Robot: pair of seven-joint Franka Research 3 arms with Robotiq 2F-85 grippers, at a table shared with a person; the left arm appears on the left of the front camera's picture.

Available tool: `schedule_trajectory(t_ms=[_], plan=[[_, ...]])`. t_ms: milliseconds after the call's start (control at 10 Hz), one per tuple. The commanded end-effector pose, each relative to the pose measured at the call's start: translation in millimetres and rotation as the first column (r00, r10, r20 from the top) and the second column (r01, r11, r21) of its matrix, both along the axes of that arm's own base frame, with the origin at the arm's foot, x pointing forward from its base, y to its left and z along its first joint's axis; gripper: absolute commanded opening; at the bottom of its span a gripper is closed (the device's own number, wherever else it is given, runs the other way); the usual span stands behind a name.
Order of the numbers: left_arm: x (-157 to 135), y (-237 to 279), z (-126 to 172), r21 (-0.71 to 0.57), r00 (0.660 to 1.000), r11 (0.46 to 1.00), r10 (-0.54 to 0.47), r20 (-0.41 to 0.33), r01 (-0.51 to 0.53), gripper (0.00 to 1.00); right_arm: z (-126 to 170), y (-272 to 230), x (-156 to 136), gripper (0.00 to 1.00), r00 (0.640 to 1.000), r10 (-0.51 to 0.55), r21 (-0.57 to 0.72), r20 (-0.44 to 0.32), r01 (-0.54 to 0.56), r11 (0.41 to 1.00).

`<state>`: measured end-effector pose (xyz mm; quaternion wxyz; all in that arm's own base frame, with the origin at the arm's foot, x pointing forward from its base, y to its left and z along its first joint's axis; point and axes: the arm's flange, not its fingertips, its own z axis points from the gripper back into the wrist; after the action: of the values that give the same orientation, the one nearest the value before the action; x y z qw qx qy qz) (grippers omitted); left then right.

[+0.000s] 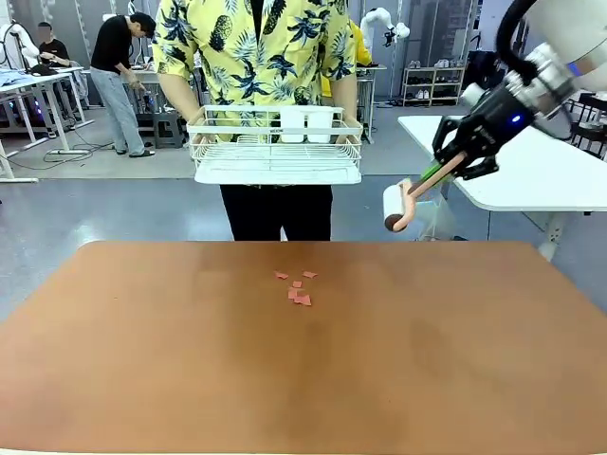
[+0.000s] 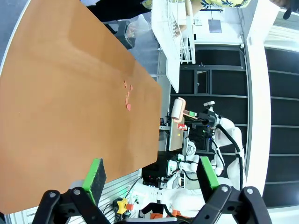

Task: Clean the table.
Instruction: Clean the table with the Lint Roller when the human lifts the Dish drying rack.

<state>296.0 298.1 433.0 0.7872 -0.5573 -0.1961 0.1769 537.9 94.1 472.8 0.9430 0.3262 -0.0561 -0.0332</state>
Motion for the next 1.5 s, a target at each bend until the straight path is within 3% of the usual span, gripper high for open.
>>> schedule_trajectory(t_ms=[0,200,800,900,1400], plan=[[-3.2,-0.1,0.2,-0.008,1.0,1.0,0.004,0.012,-0.004,1.0,-30.0,18.8,18.3,0.21,0.997,0.027,-0.014,-0.079,-0.028,1.0],[-3.2,-0.1,0.2,-0.008,1.0,1.0,0.004,0.012,-0.004,1.0,-48.8,26.5,15.5,0.21,0.995,0.039,0.009,-0.097,-0.038,0.999],[-3.2,-0.1,0.2,-0.008,1.0,1.0,0.004,0.012,-0.004,1.0,-52.4,20.3,19.4,0.21,0.996,0.036,-0.005,-0.087,-0.037,0.999],[-3.2,-0.1,0.2,-0.008,1.0,1.0,0.004,0.012,-0.004,1.0,-65.6,34.4,18.3,0.21,0.996,0.078,-0.043,-0.048,-0.08,0.996],[-3.2,-0.1,0.2,-0.008,1.0,1.0,0.004,0.012,-0.004,1.0,-113.2,70.2,37.7,0.21,0.991,0.112,0.001,-0.076,-0.112,0.994]])
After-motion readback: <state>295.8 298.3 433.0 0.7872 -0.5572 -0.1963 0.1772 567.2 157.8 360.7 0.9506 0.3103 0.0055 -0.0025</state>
